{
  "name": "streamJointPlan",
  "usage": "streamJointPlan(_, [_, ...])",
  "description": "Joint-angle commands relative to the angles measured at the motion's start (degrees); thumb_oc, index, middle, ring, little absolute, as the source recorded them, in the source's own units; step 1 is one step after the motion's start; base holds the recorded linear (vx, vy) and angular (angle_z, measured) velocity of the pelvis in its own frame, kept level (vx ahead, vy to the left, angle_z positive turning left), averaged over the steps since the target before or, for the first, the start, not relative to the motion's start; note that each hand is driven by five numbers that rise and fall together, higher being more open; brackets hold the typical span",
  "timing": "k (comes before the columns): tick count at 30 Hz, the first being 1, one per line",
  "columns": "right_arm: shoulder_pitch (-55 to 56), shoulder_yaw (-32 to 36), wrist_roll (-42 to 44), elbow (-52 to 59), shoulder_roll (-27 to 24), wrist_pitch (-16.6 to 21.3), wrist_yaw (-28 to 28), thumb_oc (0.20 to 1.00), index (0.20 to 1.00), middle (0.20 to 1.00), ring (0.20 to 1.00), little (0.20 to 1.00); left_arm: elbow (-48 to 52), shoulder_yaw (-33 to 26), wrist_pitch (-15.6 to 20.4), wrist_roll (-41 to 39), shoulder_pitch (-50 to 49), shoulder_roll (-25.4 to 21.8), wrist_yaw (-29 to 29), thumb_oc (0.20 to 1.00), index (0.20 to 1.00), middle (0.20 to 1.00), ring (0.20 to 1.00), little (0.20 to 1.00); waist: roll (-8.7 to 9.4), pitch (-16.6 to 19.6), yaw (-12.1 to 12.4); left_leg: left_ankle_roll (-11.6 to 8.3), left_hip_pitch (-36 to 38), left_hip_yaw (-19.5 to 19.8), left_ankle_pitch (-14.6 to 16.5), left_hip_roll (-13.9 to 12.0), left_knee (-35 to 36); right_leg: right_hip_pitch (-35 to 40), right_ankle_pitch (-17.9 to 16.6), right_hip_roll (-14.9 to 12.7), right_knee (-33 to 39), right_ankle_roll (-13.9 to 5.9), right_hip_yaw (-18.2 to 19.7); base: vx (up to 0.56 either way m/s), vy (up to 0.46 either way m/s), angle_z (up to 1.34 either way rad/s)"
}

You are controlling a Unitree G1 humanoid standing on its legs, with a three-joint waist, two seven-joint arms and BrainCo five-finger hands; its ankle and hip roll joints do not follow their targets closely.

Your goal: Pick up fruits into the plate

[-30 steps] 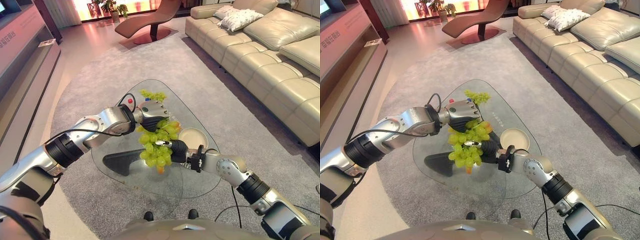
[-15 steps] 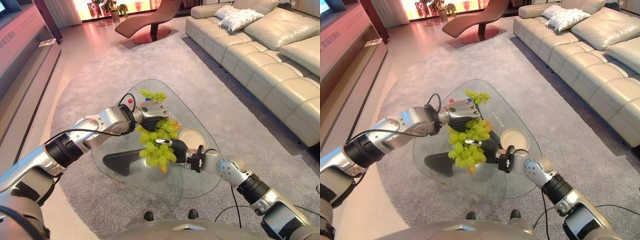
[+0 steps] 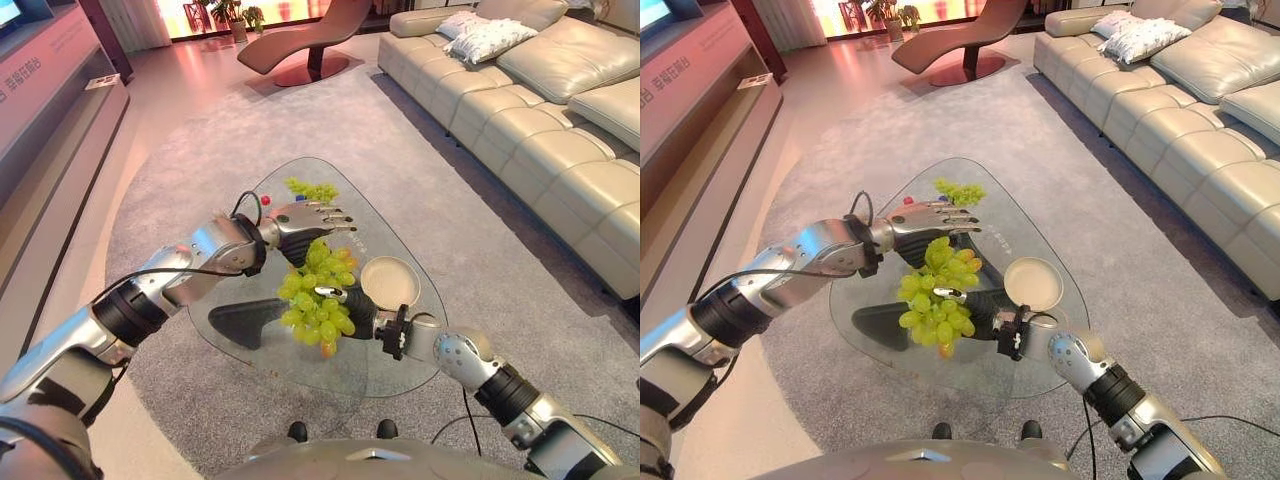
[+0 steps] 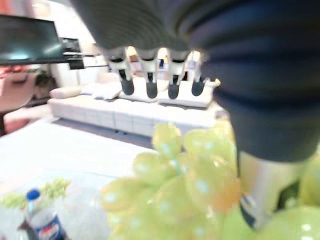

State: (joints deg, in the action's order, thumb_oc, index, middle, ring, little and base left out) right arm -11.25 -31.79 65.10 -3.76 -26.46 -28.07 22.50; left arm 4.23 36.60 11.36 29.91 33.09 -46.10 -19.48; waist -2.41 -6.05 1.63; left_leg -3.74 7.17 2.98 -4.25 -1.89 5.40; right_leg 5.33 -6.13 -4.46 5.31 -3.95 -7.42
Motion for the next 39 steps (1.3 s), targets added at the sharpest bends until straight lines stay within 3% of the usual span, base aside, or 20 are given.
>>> streamJointPlan(1, [-0.8, 7.0, 1.2, 3.7, 1.1, 6.8, 3.4, 0.2, 0.2, 0.2, 0.2, 0.2, -2.7, -4.8, -0.7, -3.0, 0.1, -3.7, 3.0, 1.0, 1.0, 1.0, 1.0, 1.0, 2.15, -0.7, 0.8, 2.17, 2.9, -3.5, 8.2, 3.7, -1.2, 4.7, 6.8, -0.2, -0.5, -2.1, -3.6, 0.03, -0.008, 0.02])
streamJointPlan(7, [3.1, 12.4, -1.0, 1.0, -0.3, 9.8, 4.6, 0.2, 0.2, 0.2, 0.2, 0.2, -6.2, -11.0, -1.0, -7.1, -9.2, -4.5, 5.9, 1.0, 1.0, 1.0, 1.0, 1.0, 2.08, -1.3, 1.2, 2.25, 3.1, -3.5, 8.2, 3.5, -1.3, 4.8, 6.8, -0.2, -0.6, -2.01, -3.8, 0.03, -0.006, 0.04])
streamJointPlan(11, [5.2, 16.1, -4.1, -1.5, -0.4, 12.1, 4.4, 0.2, 0.2, 0.2, 0.2, 0.2, -9.1, -14.9, -2.3, -10.3, -16.1, -2.6, 8.1, 1.0, 1.0, 1.0, 1.0, 1.0, 2.04, -1.9, 1.4, 2.37, 3.3, -3.2, 8.3, 3.4, -1.4, 5.0, 6.9, -0.1, -0.8, -1.86, -3.9, 0.05, -0.021, 0.04])
streamJointPlan(14, [6.8, 19.6, -6.3, -3.5, -0.5, 13.8, 4.4, 0.2, 0.2, 0.2, 0.2, 0.2, -13.1, -18.5, -3.8, -17.3, -22.8, 0.1, 8.7, 1.0, 1.0, 1.0, 1.0, 1.0, 2.16, -2.8, 1.6, 2.47, 3.3, -3.2, 8.3, 3.2, -1.6, 5.0, 7.1, 0.0, -1.2, -1.59, -4.0, 0.05, -0.051, 0.02])
streamJointPlan(20, [7.0, 23.1, -11.0, -5.8, -0.8, 16.7, 2.2, 0.2, 0.2, 0.2, 0.2, 0.2, -20.5, -20.3, -5.6, -23.0, -30.4, 4.7, 9.6, 1.0, 1.0, 1.0, 1.0, 1.0, 1.95, -4.7, 1.7, 2.44, 2.6, -3.0, 8.3, 2.8, -2.3, 4.0, 7.6, 0.4, -2.4, -1.02, -3.8, 0.02, -0.048, 0.03])
streamJointPlan(27, [2.4, 24.4, -29.6, -12.0, -5.6, 22.5, -6.9, 0.2, 0.2, 0.2, 0.2, 0.2, -38.4, -17.2, -8.2, -26.3, -32.0, 13.9, 15.6, 1.0, 1.0, 1.0, 1.0, 1.0, 1.51, -7.6, 1.4, 2.24, 0.0, -2.7, 8.1, 2.5, -3.4, 1.0, 8.0, 0.6, -4.1, -0.45, -3.2, -0.03, -0.048, 0.0])
streamJointPlan(32, [-8.6, 22.5, -44.6, -19.1, -12.4, 21.6, -16.6, 0.2, 0.2, 0.2, 0.2, 0.2, -52.0, -15.6, -6.5, -29.4, -29.0, 19.0, 19.4, 1.0, 1.0, 1.0, 1.0, 1.0, 1.69, -12.7, 1.5, 1.89, -4.0, -1.7, 7.5, 2.2, -4.7, -2.7, 7.8, 0.9, -5.4, 0.29, -2.7, -0.16, -0.083, -0.01])
streamJointPlan(39, [-21.3, 18.9, -55.7, -28.8, -19.4, 20.0, -23.9, 0.2, 0.2, 0.2, 0.2, 0.2, -58.1, -13.1, -5.3, -30.8, -24.4, 20.8, 22.9, 1.0, 1.0, 1.0, 1.0, 1.0, 0.93, -18.3, 2.6, 1.48, -8.7, 0.2, 6.4, 2.2, -6.0, -6.5, 7.3, 1.1, -6.3, 0.95, -3.3, -0.15, -0.06, 0.09])
